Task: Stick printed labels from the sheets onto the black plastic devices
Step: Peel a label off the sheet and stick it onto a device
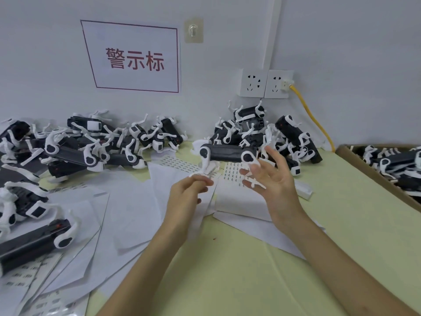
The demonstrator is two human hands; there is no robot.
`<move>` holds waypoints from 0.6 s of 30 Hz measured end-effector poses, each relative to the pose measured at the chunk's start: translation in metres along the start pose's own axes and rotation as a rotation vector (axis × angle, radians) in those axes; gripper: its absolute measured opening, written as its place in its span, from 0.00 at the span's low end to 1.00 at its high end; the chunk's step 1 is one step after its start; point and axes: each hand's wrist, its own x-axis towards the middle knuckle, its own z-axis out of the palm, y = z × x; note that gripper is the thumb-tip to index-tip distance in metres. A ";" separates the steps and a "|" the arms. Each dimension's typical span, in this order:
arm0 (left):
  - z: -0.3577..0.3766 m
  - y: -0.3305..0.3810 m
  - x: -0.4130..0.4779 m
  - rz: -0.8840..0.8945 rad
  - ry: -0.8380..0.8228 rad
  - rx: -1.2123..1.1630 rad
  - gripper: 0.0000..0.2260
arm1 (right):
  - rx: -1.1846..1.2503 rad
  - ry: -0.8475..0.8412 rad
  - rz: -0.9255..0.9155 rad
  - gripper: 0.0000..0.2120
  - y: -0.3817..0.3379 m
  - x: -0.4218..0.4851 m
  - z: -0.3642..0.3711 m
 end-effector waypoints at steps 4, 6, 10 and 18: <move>-0.014 0.004 0.006 -0.092 0.217 -0.225 0.08 | 0.058 -0.006 0.045 0.30 -0.005 0.006 -0.008; -0.014 0.008 0.007 -0.131 0.196 -0.255 0.07 | 0.061 -0.048 0.082 0.28 -0.008 0.006 -0.009; -0.009 0.014 0.002 -0.238 -0.123 -0.385 0.20 | 0.066 -0.153 0.133 0.27 -0.010 0.003 -0.006; -0.010 0.022 -0.012 -0.225 -0.613 -0.316 0.29 | 0.108 -0.248 0.187 0.27 -0.012 0.001 -0.009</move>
